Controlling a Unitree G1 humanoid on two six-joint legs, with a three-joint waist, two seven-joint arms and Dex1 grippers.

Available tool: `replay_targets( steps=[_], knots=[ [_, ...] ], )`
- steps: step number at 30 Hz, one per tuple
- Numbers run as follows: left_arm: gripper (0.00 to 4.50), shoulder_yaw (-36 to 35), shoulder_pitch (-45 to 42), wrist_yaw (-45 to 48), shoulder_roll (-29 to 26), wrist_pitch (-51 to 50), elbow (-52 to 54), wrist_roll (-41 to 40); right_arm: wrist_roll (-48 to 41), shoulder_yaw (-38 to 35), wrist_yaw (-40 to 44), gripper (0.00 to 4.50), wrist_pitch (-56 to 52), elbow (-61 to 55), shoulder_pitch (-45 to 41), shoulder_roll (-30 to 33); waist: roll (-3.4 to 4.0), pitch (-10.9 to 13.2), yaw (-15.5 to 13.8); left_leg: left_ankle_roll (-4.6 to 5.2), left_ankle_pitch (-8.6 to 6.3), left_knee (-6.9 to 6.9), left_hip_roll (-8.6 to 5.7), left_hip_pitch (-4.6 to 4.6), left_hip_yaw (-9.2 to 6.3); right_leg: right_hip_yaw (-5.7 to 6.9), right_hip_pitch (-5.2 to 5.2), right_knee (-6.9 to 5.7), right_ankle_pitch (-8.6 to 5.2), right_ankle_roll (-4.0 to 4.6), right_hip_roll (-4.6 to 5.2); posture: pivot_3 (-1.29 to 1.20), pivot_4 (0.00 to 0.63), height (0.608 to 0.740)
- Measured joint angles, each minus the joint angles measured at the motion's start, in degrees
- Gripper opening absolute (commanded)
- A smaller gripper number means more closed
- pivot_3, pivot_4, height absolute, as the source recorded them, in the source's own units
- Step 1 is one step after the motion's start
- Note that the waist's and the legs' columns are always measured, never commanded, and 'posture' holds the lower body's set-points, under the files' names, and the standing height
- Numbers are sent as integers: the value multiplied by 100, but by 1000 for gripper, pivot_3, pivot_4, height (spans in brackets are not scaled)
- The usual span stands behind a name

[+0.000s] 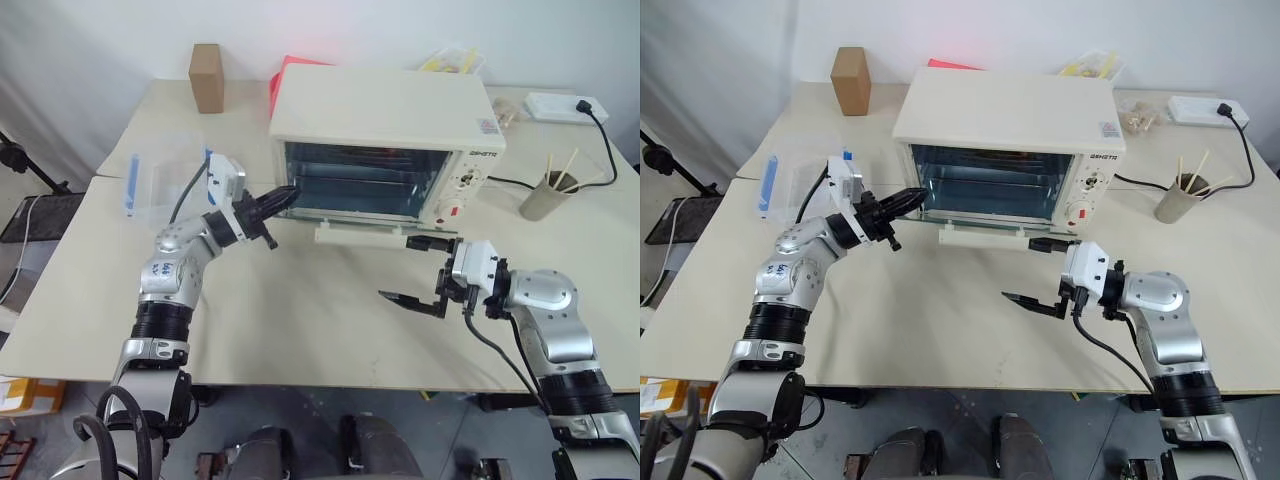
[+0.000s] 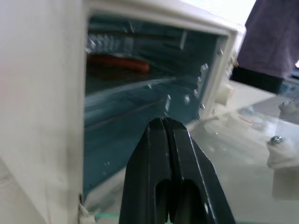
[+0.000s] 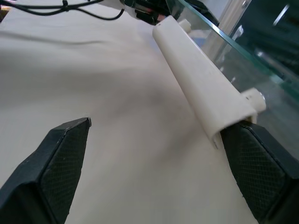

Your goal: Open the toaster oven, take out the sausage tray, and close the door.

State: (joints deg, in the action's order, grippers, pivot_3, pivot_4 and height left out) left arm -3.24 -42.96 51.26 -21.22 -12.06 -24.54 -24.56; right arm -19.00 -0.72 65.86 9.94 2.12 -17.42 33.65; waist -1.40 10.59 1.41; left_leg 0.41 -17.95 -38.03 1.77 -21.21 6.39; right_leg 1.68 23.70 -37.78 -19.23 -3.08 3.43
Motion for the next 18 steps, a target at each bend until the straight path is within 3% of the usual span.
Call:
replay_targets(
  steps=[12,15,18],
  knots=[
    [18,439,624,765,-189,219,-5,447,238,-1158,-917,4500,343,-600,2413,315,0,0,-120,2,-1,-4,-2,13,4,-10,-10,-2,0,0,1,0,150,740],
    [18,446,791,749,-195,247,143,525,103,-1561,-1284,4500,-49,-892,2451,423,0,0,-95,2,-1,-3,-1,16,5,-16,-10,-6,0,0,1,0,150,740],
    [18,484,922,684,-205,265,242,664,-59,-1514,-1522,4500,-659,-1224,1856,549,1,0,-40,-1,1,-3,1,19,3,-14,-10,-11,0,0,0,0,150,740]
  ],
)
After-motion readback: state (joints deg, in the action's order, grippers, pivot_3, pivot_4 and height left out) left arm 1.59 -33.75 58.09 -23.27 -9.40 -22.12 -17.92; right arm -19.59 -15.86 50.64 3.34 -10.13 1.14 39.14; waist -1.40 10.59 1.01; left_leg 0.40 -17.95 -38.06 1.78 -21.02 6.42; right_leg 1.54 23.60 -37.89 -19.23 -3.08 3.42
